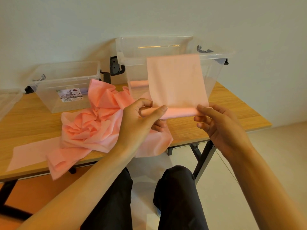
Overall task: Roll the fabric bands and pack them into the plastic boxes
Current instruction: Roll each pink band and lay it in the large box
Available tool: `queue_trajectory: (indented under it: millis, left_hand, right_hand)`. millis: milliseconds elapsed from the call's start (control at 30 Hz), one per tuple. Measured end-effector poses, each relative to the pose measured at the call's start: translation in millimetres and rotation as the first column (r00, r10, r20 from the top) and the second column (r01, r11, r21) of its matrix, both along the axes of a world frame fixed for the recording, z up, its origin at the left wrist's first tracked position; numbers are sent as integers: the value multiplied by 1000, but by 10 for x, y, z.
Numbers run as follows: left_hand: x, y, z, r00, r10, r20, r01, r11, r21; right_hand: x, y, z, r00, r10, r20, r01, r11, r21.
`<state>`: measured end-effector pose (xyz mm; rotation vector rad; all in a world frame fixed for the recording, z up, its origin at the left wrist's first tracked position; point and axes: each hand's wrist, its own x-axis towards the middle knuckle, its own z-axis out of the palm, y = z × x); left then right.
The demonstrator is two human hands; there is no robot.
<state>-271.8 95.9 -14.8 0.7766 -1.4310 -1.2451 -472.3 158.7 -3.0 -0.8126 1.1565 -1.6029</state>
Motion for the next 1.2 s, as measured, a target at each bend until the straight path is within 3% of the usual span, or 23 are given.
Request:
queue_trajectory:
  millis: [400, 533, 633, 800, 967, 1200]
  left_hand:
    - [-8, 28, -64, 984, -176, 36, 170, 975, 144]
    - [-29, 39, -67, 980, -184, -74, 194, 963, 188]
    - [-8, 14, -93, 987, -151, -62, 157, 982, 103]
    - [49, 16, -172, 982, -37, 184, 64, 987, -147]
    - [73, 33, -146, 986, -115, 123, 131, 982, -135]
    - [56, -16, -119, 990, -34, 137, 49, 993, -111]
  right_hand:
    - [-9, 37, -14, 995, -79, -60, 77, 996, -32]
    - [2, 54, 12, 990, -92, -104, 86, 994, -65]
    - [7, 75, -10, 979, -146, -140, 129, 984, -126]
    - [15, 96, -61, 948, -168, -271, 114, 972, -204]
    - [-25, 92, -94, 955, -125, -270, 82, 983, -166]
    - [-40, 78, -57, 933, -98, -346, 53, 989, -136]
